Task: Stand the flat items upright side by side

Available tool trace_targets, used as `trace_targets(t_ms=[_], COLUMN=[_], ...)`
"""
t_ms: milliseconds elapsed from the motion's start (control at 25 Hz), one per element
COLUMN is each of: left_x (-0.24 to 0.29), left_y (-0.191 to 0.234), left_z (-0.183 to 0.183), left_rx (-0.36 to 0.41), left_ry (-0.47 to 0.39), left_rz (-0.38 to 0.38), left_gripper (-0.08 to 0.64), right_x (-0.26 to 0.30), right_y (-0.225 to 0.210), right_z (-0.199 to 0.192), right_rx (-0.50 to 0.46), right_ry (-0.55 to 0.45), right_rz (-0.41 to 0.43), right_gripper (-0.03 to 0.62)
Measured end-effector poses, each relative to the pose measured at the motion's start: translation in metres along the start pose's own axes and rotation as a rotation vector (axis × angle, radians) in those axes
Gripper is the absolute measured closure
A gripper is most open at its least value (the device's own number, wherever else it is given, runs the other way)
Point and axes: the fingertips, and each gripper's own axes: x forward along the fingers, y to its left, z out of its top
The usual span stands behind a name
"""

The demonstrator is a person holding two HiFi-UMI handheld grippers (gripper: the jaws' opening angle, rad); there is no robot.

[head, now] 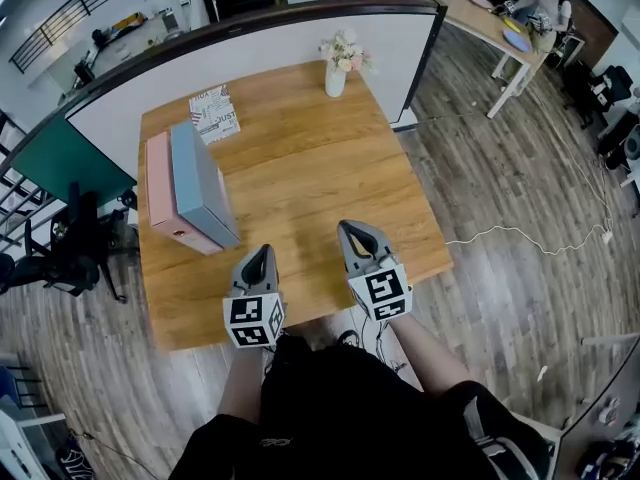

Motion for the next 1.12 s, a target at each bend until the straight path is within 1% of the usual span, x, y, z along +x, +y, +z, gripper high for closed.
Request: trace_targets(t_ms=[160,280,360,440,520,640,880,1000,1120], left_x=[-0.002,-0.012,-0.017,-0.013,-0.005,0.002,0.002,0.003,0.001], left_y=[-0.011,-0.019,-0.023,-0.028,-0.037,-0.054,-0.094,-0.104,-0.112], left_z=[0.079,0.123,0.139,0.143,0.14,0.136,0.142,0.141,0.139], left_rx=[0.06,0.064,0.064,0.081,0.093,0.1,0.169,0.177,0.186], left_ry=[-0.145,-0.272,-0.323,-0.333,-0.318,-0.313,-0.347,-0.347,-0.34], left_rz=[-0.016,-0.022,-0.034,-0.047,-0.072,-0.127,-0.229,-0.26,-0.278], left_gripper=[0.561,0.561,0.561,0.561,0.561,0.561,0.561,0.561,0.561], right_x=[-0.022,-0.042,-0.053,-0.06,-0.067,-0.076,-0.098,-0.105,-0.11], right_y=[-0.027,-0.044,-0.054,-0.061,-0.065,-0.064,-0.063,-0.063,-0.062], right_z=[0.075,0.105,0.115,0.124,0.128,0.124,0.121,0.12,0.118], right_rx=[-0.014,0.004,0.014,0.007,-0.006,-0.02,0.004,-0.005,0.012], right_ry=[-0.166,-0.249,-0.278,-0.297,-0.304,-0.295,-0.293,-0.3,-0.297], right_rz=[-0.094,-0.171,-0.222,-0.253,-0.275,-0.305,-0.352,-0.371,-0.376], right_gripper=[0.588,0.588,0.588,0.588,0.588,0.588,0.588,0.588,0.588])
